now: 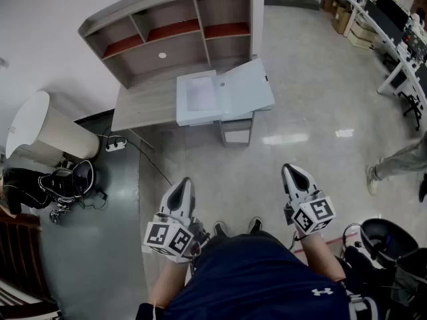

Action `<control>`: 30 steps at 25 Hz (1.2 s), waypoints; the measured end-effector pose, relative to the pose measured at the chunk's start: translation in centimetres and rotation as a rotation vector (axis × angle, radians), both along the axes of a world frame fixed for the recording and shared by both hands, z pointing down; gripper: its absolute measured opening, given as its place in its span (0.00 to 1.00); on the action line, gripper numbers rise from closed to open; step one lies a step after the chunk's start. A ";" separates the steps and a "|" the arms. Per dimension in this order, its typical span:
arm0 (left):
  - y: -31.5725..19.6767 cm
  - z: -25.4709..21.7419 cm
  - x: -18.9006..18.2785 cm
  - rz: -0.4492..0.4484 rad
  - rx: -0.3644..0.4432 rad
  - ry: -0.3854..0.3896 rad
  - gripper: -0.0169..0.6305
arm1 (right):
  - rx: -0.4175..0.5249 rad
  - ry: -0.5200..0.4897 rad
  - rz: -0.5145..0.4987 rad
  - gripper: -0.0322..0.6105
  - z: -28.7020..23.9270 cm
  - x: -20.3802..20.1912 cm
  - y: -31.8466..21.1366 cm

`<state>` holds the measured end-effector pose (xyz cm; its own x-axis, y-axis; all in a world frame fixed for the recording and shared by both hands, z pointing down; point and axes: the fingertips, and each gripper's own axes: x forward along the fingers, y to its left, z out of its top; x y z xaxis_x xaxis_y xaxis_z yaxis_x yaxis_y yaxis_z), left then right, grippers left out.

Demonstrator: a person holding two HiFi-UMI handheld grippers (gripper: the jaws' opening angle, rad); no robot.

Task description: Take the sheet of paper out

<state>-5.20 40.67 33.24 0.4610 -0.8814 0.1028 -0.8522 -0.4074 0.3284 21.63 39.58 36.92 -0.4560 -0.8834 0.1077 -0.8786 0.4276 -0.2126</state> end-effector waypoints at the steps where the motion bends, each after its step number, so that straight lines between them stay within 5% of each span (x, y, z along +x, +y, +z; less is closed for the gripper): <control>1: -0.3 0.1 0.4 -0.001 0.002 -0.001 0.05 | 0.000 -0.002 -0.001 0.07 0.2 0.4 -0.3; 17: -1.8 3.1 6.5 -0.082 -0.094 0.064 0.05 | -0.084 -0.021 -0.119 0.07 3.5 4.3 -4.4; 30: -8.7 4.6 5.6 -0.091 -0.129 0.081 0.05 | -0.177 -0.006 -0.120 0.07 6.4 3.1 -10.3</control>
